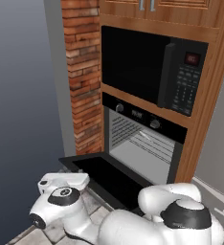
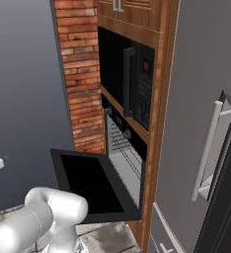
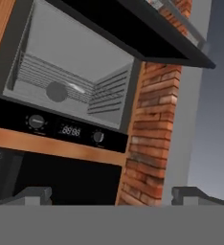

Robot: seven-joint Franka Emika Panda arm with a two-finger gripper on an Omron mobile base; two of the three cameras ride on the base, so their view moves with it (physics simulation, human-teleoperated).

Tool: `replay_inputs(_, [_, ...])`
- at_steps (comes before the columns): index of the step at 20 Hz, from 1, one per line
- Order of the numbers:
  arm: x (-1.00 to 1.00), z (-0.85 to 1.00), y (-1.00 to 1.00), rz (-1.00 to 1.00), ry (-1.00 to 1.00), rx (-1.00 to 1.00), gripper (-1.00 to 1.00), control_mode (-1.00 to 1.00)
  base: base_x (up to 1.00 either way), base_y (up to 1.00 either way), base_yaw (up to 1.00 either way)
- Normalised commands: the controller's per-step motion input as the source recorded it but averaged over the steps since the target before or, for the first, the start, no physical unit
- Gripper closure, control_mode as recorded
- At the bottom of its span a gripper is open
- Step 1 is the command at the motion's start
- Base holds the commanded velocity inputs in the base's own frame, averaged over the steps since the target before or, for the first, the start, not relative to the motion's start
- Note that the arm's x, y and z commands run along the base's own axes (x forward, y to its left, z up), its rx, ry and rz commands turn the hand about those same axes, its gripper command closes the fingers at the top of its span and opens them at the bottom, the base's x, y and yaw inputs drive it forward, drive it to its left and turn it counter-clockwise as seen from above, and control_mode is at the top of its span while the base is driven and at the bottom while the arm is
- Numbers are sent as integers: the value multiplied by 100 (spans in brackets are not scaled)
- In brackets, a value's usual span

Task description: Place the fish on the rack of the oven, and slide the rack back inside. Close the oven door.

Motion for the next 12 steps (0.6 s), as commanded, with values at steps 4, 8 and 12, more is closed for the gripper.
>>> replay_inputs(4, [-18, -100, 3, -4, -11, -14, -100, -100, 0, 0, 0])
replay_inputs(8, [-8, -99, 0, -8, -11, -8, -100, -100, 0, 0, 0])
replay_inputs(12, [-1, -82, -18, -15, -8, -4, -100, -100, 0, 0, 0])
